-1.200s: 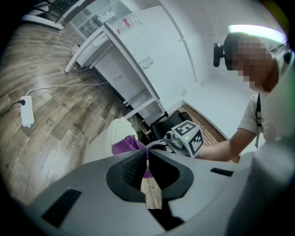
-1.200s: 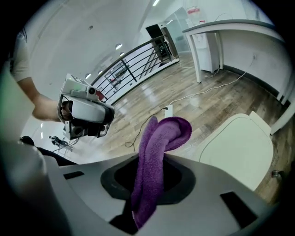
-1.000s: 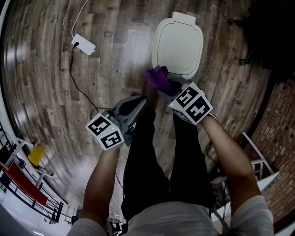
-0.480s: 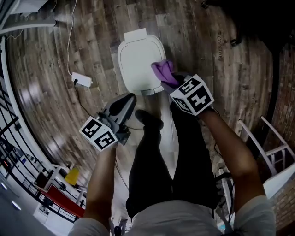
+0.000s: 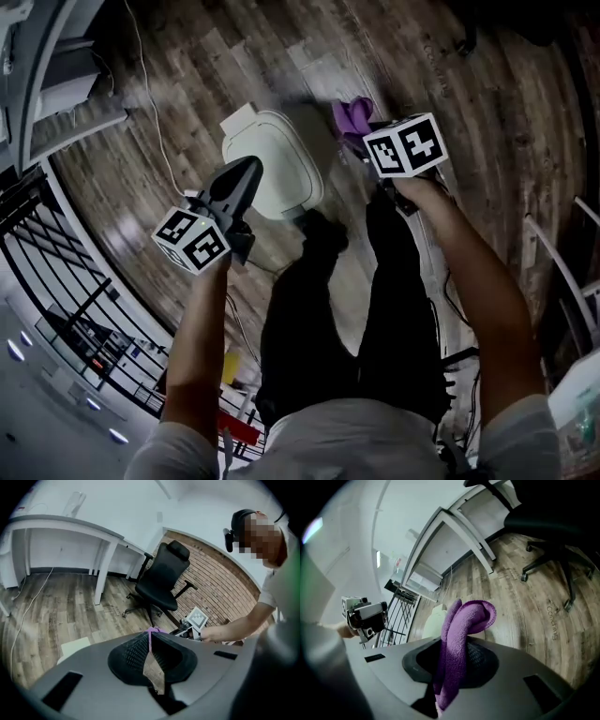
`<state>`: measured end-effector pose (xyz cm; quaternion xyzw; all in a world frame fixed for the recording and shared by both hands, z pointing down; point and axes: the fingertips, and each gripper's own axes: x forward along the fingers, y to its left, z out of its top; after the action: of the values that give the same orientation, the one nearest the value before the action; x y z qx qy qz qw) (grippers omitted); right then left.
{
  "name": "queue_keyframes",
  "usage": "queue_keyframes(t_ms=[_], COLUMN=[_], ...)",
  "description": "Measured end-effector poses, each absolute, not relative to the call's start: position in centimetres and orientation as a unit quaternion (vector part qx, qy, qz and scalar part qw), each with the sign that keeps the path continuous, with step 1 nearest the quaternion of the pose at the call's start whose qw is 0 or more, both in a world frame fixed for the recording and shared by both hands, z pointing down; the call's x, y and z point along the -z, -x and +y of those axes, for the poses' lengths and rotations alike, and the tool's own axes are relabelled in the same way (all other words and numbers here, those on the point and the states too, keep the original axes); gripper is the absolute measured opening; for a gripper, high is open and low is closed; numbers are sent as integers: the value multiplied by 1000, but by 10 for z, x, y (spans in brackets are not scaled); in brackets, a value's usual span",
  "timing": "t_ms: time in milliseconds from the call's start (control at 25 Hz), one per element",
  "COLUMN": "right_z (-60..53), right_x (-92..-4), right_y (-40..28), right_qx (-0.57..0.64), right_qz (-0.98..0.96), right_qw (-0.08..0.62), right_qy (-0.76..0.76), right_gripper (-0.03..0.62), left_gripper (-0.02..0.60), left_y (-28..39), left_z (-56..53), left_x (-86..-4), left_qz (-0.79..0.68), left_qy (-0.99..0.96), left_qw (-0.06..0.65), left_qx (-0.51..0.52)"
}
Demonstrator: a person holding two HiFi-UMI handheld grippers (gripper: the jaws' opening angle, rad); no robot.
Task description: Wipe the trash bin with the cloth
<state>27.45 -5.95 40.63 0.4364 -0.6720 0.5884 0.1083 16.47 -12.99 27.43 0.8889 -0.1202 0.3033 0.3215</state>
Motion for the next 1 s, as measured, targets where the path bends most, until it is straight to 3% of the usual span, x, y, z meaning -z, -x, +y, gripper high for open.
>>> queue_keyframes(t_ms=[480, 760, 1000], right_z=[-88, -122, -181], right_x=[-451, -483, -493], right_y=[-301, -268, -263], right_qx=[-679, -692, -740], right_qz=[-560, -546, -447], right_qw=[-54, -13, -149], right_qy=[-472, -473, -480], right_gripper=[75, 75, 75], left_gripper=[5, 5, 5], left_y=[-226, -218, -202], left_z=[-197, -249, -275], left_x=[-289, -337, -364], left_qz=[-32, 58, 120], left_qy=[-902, -897, -881], left_qw=[253, 242, 260], left_qx=[-350, -364, -376])
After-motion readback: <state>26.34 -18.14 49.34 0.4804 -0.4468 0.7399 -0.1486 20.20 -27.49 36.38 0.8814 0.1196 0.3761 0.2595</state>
